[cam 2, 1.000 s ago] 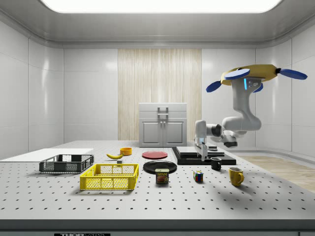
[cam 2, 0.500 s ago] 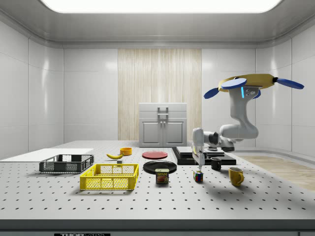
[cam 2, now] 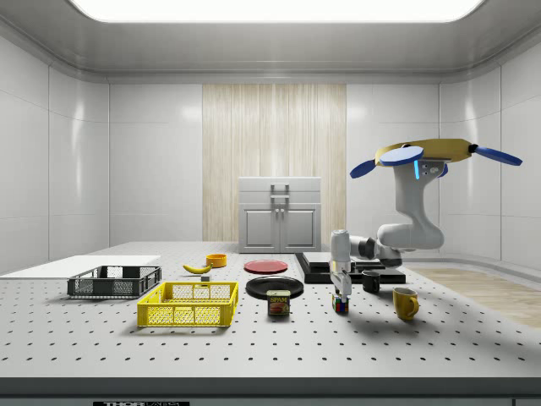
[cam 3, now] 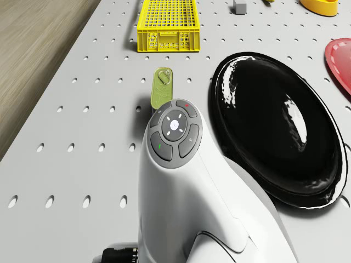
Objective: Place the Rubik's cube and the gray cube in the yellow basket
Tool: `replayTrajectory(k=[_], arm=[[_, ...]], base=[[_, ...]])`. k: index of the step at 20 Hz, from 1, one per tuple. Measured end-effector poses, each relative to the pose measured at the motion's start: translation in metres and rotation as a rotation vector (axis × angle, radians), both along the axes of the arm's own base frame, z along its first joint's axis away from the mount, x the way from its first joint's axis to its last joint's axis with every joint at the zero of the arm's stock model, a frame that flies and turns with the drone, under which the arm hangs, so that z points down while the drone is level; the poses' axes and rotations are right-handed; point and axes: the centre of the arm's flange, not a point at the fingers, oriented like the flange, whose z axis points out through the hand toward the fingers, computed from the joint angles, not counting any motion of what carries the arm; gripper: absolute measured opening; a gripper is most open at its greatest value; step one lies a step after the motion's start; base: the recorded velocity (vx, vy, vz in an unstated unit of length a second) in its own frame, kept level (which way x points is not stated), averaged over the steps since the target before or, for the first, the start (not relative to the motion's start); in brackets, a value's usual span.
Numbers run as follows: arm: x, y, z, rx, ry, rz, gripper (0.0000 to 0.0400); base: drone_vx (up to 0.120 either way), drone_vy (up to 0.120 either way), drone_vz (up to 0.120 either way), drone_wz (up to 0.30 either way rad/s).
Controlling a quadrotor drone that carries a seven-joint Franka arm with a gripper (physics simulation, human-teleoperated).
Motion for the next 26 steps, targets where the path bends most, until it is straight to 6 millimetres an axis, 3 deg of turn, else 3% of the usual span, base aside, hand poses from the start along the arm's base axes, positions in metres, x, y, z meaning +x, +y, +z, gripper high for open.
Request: replayTrajectory(k=[6, 18, 26], arm=[[0.000, 0.000, 0.014, 0.000, 0.000, 0.000, 0.0400], [0.003, 0.000, 0.025, 0.000, 0.000, 0.000, 0.0400], [0.004, 0.000, 0.026, 0.000, 0.000, 0.000, 0.0337]], base=[[0.000, 0.000, 0.000, 0.000], [0.000, 0.000, 0.000, 0.000], [0.000, 0.000, 0.000, 0.000]])
